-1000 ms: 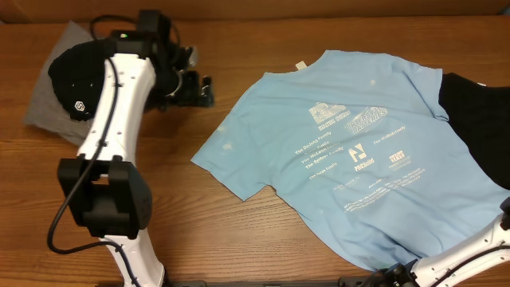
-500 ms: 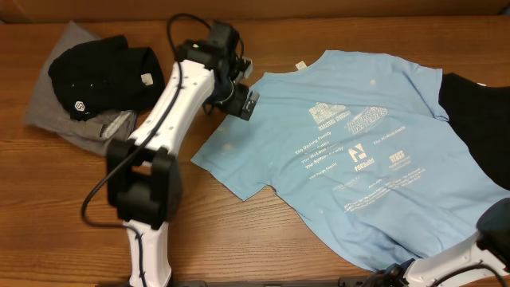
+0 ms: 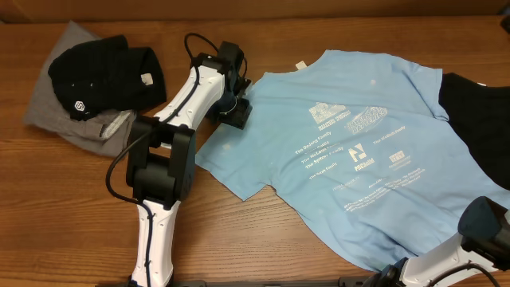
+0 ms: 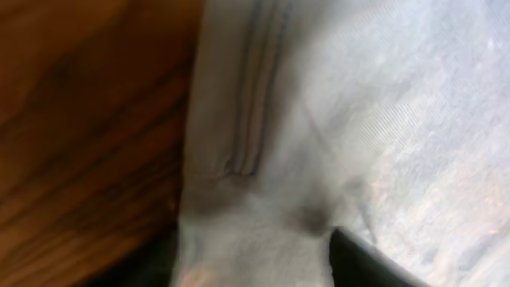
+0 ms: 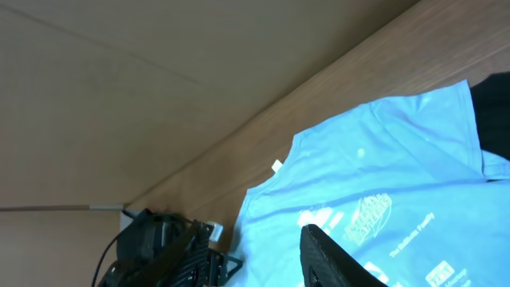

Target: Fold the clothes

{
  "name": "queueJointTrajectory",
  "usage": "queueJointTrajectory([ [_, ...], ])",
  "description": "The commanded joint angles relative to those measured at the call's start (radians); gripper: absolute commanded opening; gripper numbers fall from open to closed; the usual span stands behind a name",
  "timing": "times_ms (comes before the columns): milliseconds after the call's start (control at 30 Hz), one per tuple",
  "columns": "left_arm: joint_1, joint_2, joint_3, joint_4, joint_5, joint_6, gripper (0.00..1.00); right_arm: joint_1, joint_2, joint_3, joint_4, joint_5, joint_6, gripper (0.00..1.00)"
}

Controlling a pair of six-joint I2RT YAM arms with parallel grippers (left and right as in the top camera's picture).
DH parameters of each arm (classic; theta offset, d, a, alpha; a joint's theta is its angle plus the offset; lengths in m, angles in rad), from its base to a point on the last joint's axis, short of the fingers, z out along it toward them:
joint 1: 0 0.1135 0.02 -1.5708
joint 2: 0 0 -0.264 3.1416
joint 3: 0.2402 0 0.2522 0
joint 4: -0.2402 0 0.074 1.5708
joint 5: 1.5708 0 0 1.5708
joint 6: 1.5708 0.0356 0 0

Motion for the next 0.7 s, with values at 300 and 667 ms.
queueJointTrajectory([
  [300, 0.024, 0.018, 0.094, -0.167, 0.006, -0.059, 0.04, 0.004, -0.009, 0.009, -0.008, 0.013, -0.023, 0.41],
  [667, 0.131, -0.129, 0.489, -0.595, -0.295, -0.164, 0.04, 0.004, -0.009, 0.009, -0.008, 0.07, -0.023, 0.41],
])
